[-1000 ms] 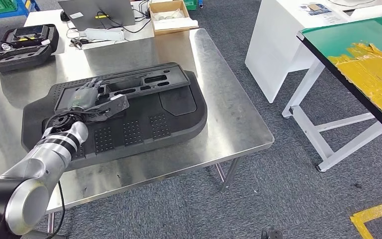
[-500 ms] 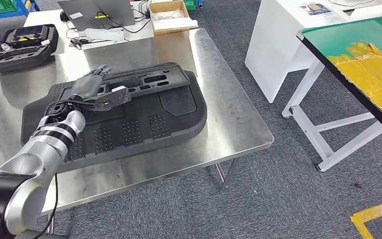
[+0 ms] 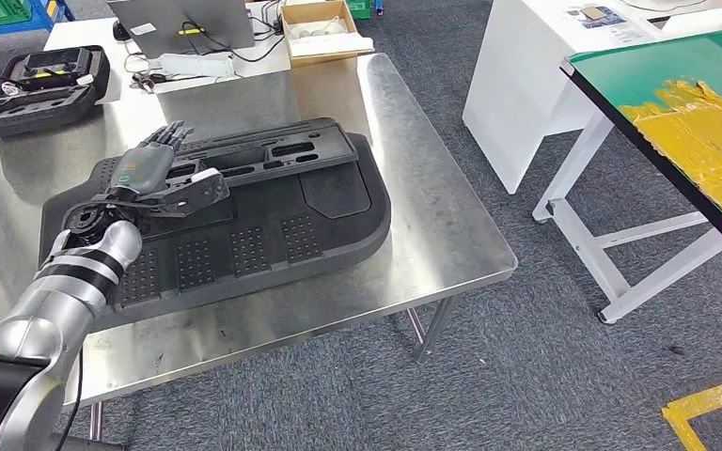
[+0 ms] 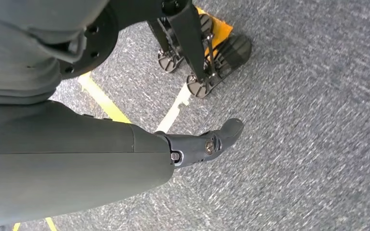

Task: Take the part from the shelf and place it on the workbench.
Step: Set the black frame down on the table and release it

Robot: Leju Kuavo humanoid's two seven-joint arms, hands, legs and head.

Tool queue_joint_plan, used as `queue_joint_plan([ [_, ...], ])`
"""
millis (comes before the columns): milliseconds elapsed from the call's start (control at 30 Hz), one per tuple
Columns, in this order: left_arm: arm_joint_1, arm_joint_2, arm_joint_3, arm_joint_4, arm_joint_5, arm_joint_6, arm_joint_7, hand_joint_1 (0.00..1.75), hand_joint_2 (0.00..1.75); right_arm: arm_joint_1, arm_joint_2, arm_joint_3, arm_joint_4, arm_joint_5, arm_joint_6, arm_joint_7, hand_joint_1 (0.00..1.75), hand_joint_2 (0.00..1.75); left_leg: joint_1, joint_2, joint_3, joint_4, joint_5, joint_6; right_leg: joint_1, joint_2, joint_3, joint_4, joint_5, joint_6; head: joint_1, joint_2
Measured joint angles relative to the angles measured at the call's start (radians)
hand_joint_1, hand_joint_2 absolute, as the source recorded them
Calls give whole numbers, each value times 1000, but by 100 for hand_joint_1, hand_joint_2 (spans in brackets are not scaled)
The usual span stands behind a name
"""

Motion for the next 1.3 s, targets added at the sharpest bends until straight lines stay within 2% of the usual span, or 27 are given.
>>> queue_joint_plan([
  [33, 17, 16, -11, -21, 17, -2, 6, 0, 0, 3, -1, -4, 0, 0, 0, -1, 0, 0, 0, 0, 0, 0, 0, 0, 0, 0, 0, 0, 0, 0, 0, 0],
  [133, 71, 62, -38, -80, 79, -4, 9, 0, 0, 8, -3, -15, 0, -1, 2, -3, 0, 0, 0, 0, 0, 0, 0, 0, 0, 0, 0, 0, 0, 0, 0, 0],
  [267, 167, 101, -42, -153, 184, 42, -32, 0, 0, 10, -5, -30, 0, -2, 2, -6, 0, 0, 0, 0, 1, 0, 0, 0, 0, 0, 0, 0, 0, 0, 0, 0],
  [367, 240, 121, -39, -205, 228, 74, -54, 0, 0, 11, -5, -38, 0, -3, 2, -6, 0, 0, 0, 0, 0, 0, 0, 0, 0, 0, 0, 0, 0, 0, 0, 0],
  [633, 404, 148, -4, -373, 319, 85, -95, 0, 0, 12, -5, -61, 0, -5, -4, -6, 0, 0, 0, 0, 0, 0, 0, 0, 0, 0, 0, -1, 0, 0, 0, 0],
  [933, 495, 149, 42, -493, 375, 94, -109, 0, 0, 14, -5, -81, 0, -5, -7, -9, 0, 0, 0, 0, 0, 0, -1, 0, 0, 0, 0, -1, 0, 0, 0, 0],
  [1300, 561, 149, 90, -548, 384, 128, -108, 0, 0, 14, -5, -85, 0, -2, -4, -17, 0, 0, -2, 0, 0, 0, -2, 1, -2, 0, 0, -1, 0, 0, 0, 0],
])
